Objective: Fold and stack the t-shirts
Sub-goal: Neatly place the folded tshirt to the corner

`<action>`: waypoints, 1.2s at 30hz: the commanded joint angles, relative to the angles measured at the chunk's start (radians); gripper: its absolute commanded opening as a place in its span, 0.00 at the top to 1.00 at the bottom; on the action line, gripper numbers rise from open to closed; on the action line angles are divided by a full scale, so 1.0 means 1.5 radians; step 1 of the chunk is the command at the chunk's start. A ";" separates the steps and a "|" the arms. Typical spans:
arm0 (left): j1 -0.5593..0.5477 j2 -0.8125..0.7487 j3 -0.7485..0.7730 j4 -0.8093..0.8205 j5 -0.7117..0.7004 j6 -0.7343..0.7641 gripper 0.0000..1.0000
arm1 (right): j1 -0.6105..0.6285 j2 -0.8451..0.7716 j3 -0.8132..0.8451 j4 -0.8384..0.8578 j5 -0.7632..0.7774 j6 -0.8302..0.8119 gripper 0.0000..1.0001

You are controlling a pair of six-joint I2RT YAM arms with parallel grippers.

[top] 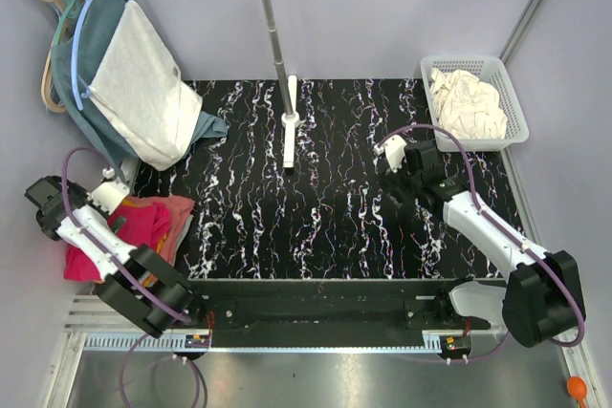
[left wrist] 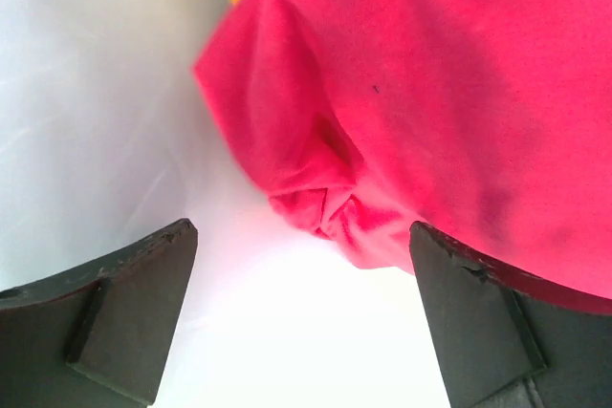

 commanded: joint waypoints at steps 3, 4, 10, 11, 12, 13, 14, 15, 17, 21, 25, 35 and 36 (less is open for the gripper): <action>-0.027 -0.135 0.011 -0.088 0.202 -0.102 0.01 | 0.006 0.031 0.117 -0.051 -0.007 0.064 0.00; -0.064 -0.150 0.007 -0.094 0.209 -0.122 0.01 | 0.005 0.036 0.129 -0.058 -0.008 0.074 0.00; -0.342 -0.238 -0.028 -0.094 0.201 -0.359 0.01 | 0.008 0.104 0.218 -0.096 -0.008 0.149 0.00; -0.376 -0.229 -0.022 -0.071 0.192 -0.440 0.01 | 0.008 0.111 0.224 -0.096 -0.011 0.157 0.00; -0.406 -0.220 -0.016 -0.061 0.189 -0.478 0.01 | 0.008 0.125 0.231 -0.096 -0.013 0.157 0.00; -0.454 -0.208 -0.008 -0.050 0.187 -0.512 0.01 | 0.008 0.132 0.235 -0.096 -0.012 0.155 0.00; -0.474 -0.179 0.009 -0.029 0.179 -0.571 0.01 | 0.008 0.140 0.240 -0.099 -0.006 0.157 0.00; -0.492 -0.164 0.019 -0.019 0.175 -0.600 0.01 | 0.008 0.158 0.255 -0.104 -0.004 0.156 0.00; -0.532 -0.120 0.046 0.009 0.166 -0.666 0.01 | 0.007 0.173 0.274 -0.126 0.004 0.165 0.00; -0.572 -0.062 0.071 0.055 0.169 -0.761 0.01 | 0.008 0.193 0.305 -0.139 0.020 0.207 0.00; -0.623 -0.024 0.052 0.143 0.139 -0.833 0.01 | 0.007 0.187 0.307 -0.135 0.024 0.238 0.00; -0.753 0.048 0.054 0.287 0.031 -0.848 0.01 | 0.008 0.115 0.237 -0.049 0.117 0.232 0.00; -0.757 0.058 0.065 0.288 0.029 -0.852 0.01 | 0.008 0.113 0.236 -0.046 0.117 0.231 0.00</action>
